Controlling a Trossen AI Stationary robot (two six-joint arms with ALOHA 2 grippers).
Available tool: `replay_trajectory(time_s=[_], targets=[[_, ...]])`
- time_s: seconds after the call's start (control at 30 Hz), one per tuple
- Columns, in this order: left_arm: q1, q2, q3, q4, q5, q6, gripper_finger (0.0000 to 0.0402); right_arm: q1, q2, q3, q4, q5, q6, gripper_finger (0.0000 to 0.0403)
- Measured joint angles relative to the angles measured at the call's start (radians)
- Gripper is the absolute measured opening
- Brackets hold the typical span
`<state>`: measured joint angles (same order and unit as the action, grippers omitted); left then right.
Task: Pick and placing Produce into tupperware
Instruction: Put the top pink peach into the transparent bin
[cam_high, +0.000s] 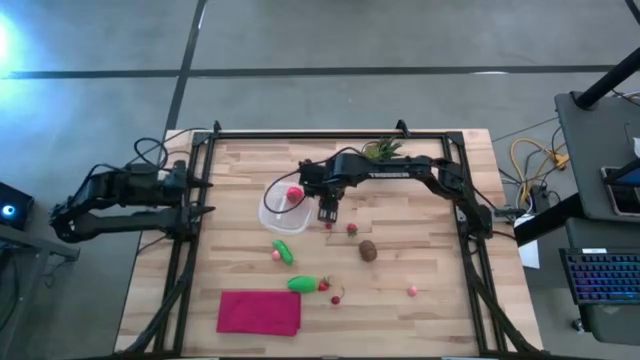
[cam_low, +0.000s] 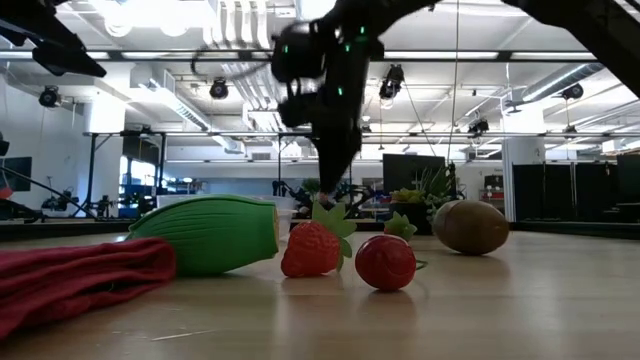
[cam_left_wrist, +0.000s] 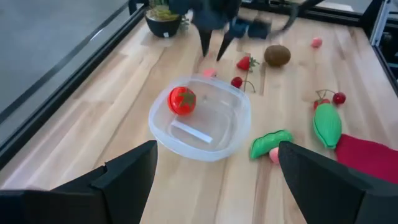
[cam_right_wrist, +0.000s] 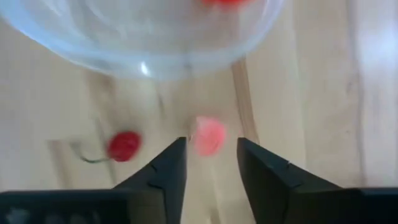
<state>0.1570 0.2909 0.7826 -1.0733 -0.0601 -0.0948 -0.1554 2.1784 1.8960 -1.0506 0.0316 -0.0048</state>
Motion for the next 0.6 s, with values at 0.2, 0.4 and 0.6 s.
replay_trajectory(time_s=[0.2, 0.4, 0.6], targets=[[0.0, 0.007, 0.001, 0.0, -0.002, 0.004, 0.0319, 0.033, -0.01, 0.127, -0.022, -0.037, -0.004, 0.0106], [0.0, 0.008, 0.001, 0.0, -0.002, -0.002, 0.0319, 0.031, -0.006, 0.091, -0.064, -0.004, -0.02, 0.0133], [0.0, 0.008, 0.0, 0.0, -0.002, -0.001, 0.0319, 0.017, -0.003, -0.04, -0.057, -0.001, -0.048, 0.021]])
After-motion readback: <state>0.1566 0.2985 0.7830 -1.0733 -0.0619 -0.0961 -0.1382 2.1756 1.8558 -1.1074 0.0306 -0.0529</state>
